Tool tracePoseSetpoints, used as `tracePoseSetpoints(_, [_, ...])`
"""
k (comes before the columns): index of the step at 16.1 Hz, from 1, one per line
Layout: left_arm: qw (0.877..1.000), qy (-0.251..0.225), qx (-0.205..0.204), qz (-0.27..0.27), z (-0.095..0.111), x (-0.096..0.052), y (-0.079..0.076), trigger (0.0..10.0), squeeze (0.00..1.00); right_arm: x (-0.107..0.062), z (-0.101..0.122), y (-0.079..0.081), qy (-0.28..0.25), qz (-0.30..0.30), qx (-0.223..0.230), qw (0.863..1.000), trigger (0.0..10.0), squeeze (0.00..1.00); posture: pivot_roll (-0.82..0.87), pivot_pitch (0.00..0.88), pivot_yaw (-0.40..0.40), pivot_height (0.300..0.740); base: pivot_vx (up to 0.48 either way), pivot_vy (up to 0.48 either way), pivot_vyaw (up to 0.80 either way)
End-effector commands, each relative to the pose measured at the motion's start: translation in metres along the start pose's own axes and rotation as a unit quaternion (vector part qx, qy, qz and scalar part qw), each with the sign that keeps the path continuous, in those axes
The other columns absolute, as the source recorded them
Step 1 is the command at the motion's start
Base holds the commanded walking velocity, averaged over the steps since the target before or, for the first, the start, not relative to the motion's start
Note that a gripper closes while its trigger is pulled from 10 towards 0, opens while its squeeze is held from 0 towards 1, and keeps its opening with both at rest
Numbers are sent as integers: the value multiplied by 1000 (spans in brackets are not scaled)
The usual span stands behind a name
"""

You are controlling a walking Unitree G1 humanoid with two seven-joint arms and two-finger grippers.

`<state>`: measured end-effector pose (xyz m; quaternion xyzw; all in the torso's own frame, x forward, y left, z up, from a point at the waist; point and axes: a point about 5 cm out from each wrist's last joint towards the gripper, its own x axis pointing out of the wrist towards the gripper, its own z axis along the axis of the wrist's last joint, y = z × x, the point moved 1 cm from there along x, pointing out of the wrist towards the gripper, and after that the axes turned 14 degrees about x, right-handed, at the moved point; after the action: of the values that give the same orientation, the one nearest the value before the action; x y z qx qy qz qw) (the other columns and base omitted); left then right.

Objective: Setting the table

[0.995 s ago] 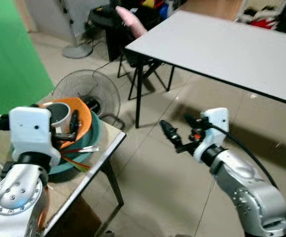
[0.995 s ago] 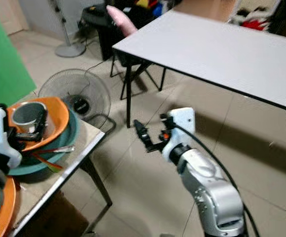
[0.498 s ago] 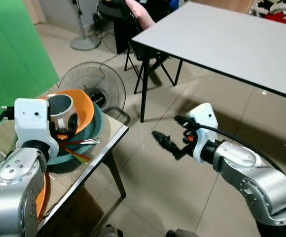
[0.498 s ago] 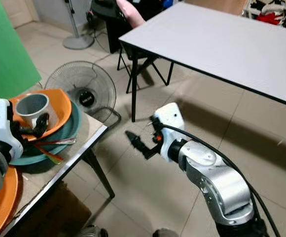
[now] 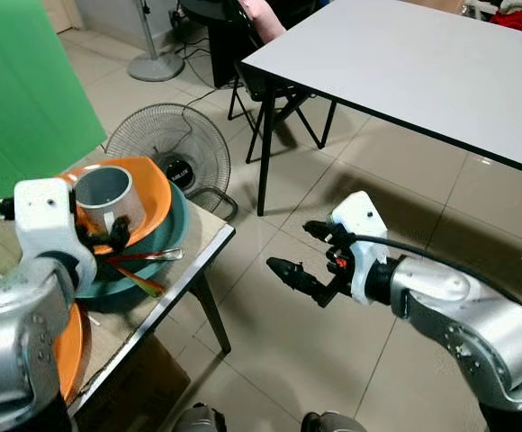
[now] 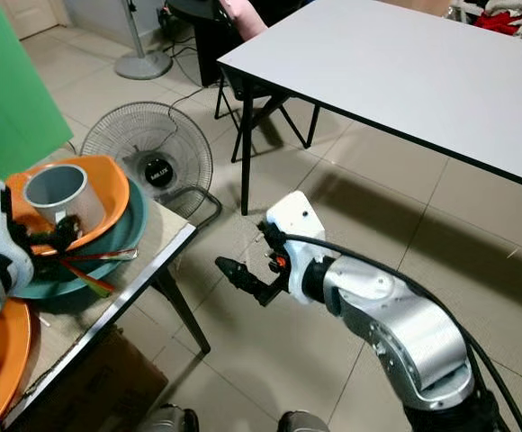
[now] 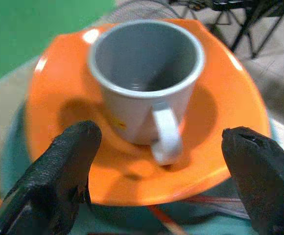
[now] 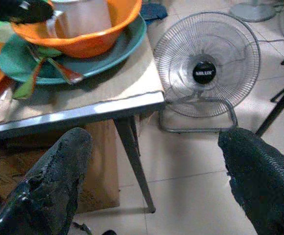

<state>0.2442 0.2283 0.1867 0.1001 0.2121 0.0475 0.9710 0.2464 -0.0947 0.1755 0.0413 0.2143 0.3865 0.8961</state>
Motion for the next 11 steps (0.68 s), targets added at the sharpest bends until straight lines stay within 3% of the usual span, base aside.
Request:
tracePoseSetpoints(1, [1000,12,-22,-10,-3,4,1,4353,0,0,1,7,12,22,-7,1000,10000,0,31,112,39,740,0,0,0])
tracePoseSetpoints(2, [999,17,-24,-15,-3,6,2,3333,0,-1,1,9,18,32,-10,999,10000,0,28,110,41,740,0,0,0])
tracePoseSetpoints(3, [999,21,-25,-18,-4,7,3,3333,0,-1,2,10,22,39,-13,999,10000,0,28,110,41,740,0,0,0])
tracePoseSetpoints(5, [999,37,-29,-28,-7,10,4,0,0,-3,1,14,33,55,-17,998,10000,0,20,102,52,740,0,0,0])
tracePoseSetpoints(7, [997,63,-23,-39,-10,11,5,0,0,-7,2,17,45,71,-23,996,10000,0,15,95,53,740,0,0,0])
tracePoseSetpoints(11, [997,59,-33,-29,-8,15,8,0,0,-7,3,18,47,75,-21,996,10000,0,16,80,54,740,0,0,0])
